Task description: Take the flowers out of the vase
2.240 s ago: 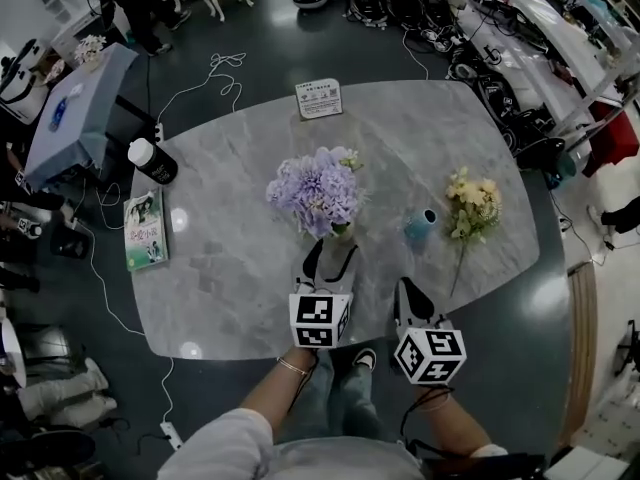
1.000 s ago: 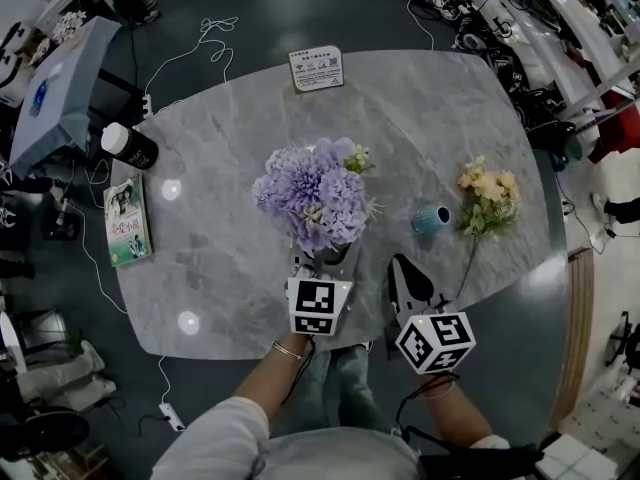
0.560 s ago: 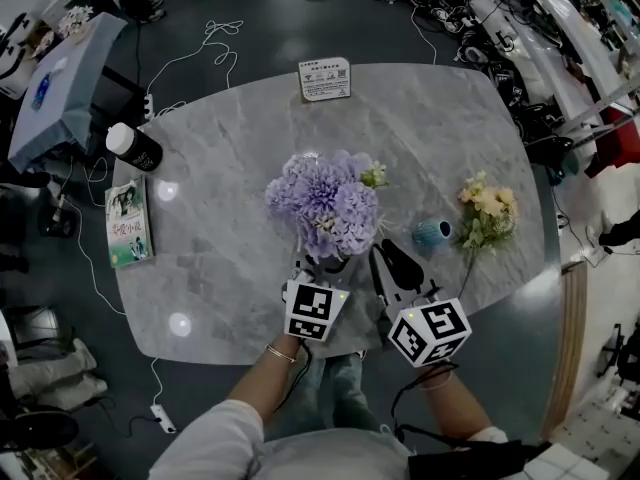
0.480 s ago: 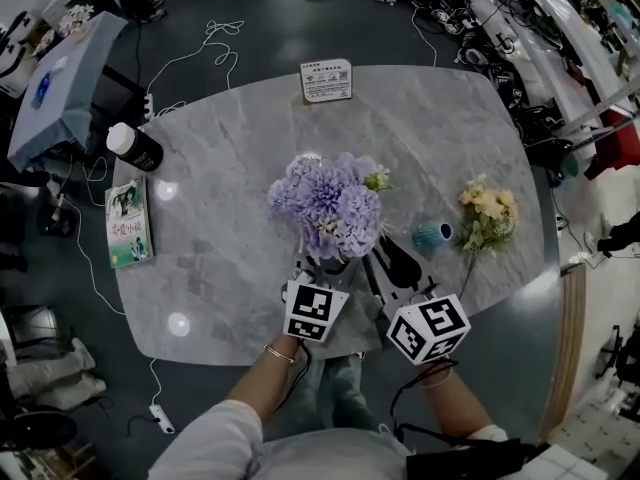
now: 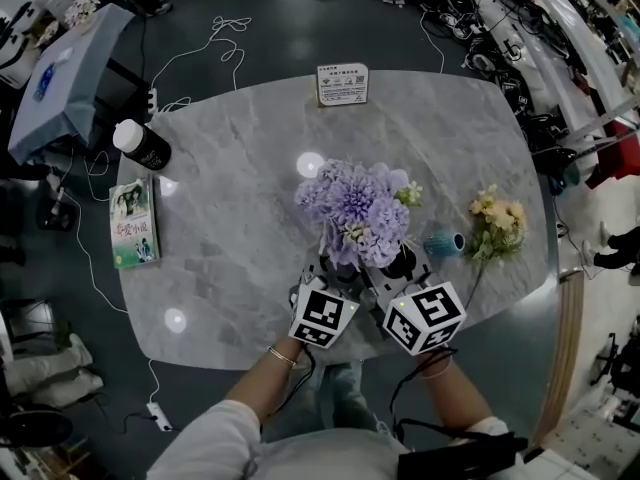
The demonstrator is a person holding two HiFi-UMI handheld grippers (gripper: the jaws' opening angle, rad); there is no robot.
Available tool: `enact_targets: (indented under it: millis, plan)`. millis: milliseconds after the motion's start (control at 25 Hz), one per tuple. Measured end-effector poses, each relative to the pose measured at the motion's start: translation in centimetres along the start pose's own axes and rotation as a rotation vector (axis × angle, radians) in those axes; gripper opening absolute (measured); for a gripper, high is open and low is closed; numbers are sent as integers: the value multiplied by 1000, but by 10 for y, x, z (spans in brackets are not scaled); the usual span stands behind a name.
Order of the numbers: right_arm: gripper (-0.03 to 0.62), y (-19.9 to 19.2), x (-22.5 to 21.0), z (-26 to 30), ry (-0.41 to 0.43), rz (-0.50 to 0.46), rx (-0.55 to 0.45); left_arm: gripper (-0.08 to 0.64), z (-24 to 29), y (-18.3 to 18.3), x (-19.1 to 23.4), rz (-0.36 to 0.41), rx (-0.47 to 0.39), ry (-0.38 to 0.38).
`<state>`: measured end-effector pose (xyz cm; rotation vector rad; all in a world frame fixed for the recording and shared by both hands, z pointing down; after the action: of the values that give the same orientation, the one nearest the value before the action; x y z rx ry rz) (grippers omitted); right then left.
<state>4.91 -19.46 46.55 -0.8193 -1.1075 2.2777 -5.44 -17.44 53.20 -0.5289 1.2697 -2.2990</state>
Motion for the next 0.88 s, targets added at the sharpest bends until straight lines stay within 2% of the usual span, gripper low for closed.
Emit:
enact_targets:
  millis: [280, 480, 880]
  plan:
    - [133, 5, -3, 12, -17, 13, -26, 262, 2, -7, 1, 5, 2, -38]
    - [90, 6, -3, 13, -30, 3, -62, 262, 1, -8, 2, 7, -5, -46]
    - [54, 17, 1, 10, -28, -44, -81, 264, 1, -6, 1, -7, -11, -55]
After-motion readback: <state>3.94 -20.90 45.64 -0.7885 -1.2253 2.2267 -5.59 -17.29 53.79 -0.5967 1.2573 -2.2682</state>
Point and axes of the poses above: the fingertips, and each gripper's own axes: z forward along the fingers, x to its left, y out of its top, the point moved 9 cm from there along -z, backward along the fingers, and after that the axes turned 11 degrees about x, right-handed, at the moved point
